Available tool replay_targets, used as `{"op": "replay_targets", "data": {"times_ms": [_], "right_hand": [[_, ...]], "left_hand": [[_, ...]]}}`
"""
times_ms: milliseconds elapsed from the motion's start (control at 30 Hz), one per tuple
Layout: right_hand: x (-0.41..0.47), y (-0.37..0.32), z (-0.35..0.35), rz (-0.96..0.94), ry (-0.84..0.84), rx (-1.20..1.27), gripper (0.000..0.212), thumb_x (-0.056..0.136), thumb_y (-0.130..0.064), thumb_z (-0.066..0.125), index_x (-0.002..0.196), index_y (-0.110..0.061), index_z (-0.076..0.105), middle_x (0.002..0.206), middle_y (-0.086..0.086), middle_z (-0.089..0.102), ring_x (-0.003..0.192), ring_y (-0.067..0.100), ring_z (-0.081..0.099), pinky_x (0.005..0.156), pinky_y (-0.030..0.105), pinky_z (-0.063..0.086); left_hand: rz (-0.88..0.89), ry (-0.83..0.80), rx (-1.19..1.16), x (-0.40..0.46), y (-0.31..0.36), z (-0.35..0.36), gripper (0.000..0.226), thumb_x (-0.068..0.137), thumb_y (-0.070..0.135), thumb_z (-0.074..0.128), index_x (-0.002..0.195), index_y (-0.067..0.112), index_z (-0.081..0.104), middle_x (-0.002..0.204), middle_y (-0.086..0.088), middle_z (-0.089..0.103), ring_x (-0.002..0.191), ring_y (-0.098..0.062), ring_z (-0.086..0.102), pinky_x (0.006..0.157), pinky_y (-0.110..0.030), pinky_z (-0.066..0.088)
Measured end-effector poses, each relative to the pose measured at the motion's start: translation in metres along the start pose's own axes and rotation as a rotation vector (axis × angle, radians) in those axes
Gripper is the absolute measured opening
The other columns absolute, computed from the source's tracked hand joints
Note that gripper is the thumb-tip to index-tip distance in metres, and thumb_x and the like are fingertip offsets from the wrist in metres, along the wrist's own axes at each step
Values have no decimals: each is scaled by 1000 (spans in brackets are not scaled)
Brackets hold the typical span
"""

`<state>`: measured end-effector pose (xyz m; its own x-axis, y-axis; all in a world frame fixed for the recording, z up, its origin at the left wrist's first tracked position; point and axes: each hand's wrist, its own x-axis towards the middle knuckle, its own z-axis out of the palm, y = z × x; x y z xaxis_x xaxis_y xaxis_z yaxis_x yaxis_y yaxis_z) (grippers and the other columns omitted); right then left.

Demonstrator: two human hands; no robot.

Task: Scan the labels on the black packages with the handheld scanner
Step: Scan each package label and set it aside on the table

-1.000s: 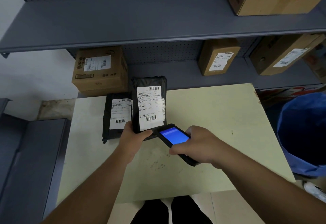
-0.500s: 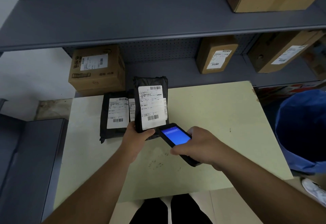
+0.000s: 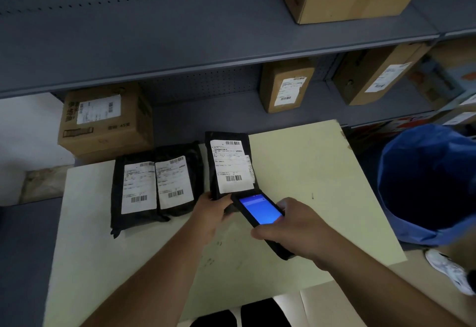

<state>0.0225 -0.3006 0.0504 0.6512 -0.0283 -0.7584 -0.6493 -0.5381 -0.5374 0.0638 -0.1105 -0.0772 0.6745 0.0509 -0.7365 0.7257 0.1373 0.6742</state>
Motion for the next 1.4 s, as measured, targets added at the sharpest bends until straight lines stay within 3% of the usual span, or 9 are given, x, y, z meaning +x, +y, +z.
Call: {"op": "replay_targets", "data": {"times_ms": [100, 200, 333, 433, 733, 867, 1000, 1167, 1400], "right_hand": [[6, 10, -14, 23, 19, 32, 49, 68, -38, 86, 105, -17, 62, 81, -3, 62, 62, 15, 57, 57, 28, 47], [13, 18, -27, 55, 32, 54, 51, 65, -40, 86, 104, -18, 62, 82, -3, 62, 64, 15, 57, 59, 29, 47], [21, 29, -42, 87, 52, 87, 49, 66, -39, 86, 102, -18, 62, 79, -4, 61, 62, 15, 56, 57, 28, 47], [26, 35, -51, 104, 58, 102, 48, 66, -39, 87, 99, -17, 60, 77, -5, 58, 59, 15, 54, 56, 28, 47], [35, 47, -70, 122, 82, 142, 49, 72, -34, 88, 109, -15, 62, 73, -6, 58, 53, 11, 52, 55, 25, 45], [37, 49, -75, 126, 86, 182, 45, 72, -30, 85, 108, -15, 61, 68, -5, 58, 45, 12, 49, 50, 23, 43], [38, 53, -78, 130, 96, 217, 43, 73, -28, 83, 107, -16, 59, 68, -4, 59, 45, 13, 50, 51, 23, 44], [39, 57, -81, 130, 129, 201, 39, 74, -30, 83, 105, -20, 61, 64, -12, 57, 41, 4, 49, 46, 13, 42], [37, 59, -77, 136, 120, 183, 41, 74, -32, 82, 108, -21, 60, 71, -8, 58, 43, 6, 50, 46, 13, 44]], "left_hand": [[-54, -1, 10, 10, -1, 24, 10, 92, 10, 75, 102, 12, 74, 94, -5, 80, 84, -15, 76, 76, -26, 62], [-70, 16, 15, 22, -4, 44, 5, 94, 7, 72, 95, 12, 73, 89, -6, 77, 81, -16, 73, 63, -20, 63], [-99, 11, 10, 44, -10, 64, 24, 94, 10, 73, 117, 6, 73, 107, -11, 79, 88, -17, 75, 58, -18, 61], [-123, 17, 3, 60, -12, 79, 22, 92, 14, 77, 113, 10, 72, 111, -10, 78, 93, -17, 75, 59, -19, 61], [-143, -77, 97, 96, -17, 121, 51, 78, 26, 84, 127, 17, 73, 120, -5, 79, 109, -26, 76, 103, -45, 58], [-91, -97, 167, 111, -22, 134, 67, 64, 30, 91, 127, 19, 70, 120, -3, 79, 107, -28, 76, 102, -49, 59], [-58, -102, 194, 105, -15, 151, 47, 76, 18, 84, 118, 19, 64, 116, -4, 76, 105, -31, 74, 96, -47, 59], [-56, -120, 259, 104, -12, 164, 29, 92, 15, 75, 119, 17, 65, 109, -3, 75, 100, -28, 74, 75, -31, 55], [-51, -129, 359, 104, -9, 170, 40, 82, 27, 70, 121, 18, 68, 109, -4, 79, 99, -27, 76, 79, -35, 59]]}}
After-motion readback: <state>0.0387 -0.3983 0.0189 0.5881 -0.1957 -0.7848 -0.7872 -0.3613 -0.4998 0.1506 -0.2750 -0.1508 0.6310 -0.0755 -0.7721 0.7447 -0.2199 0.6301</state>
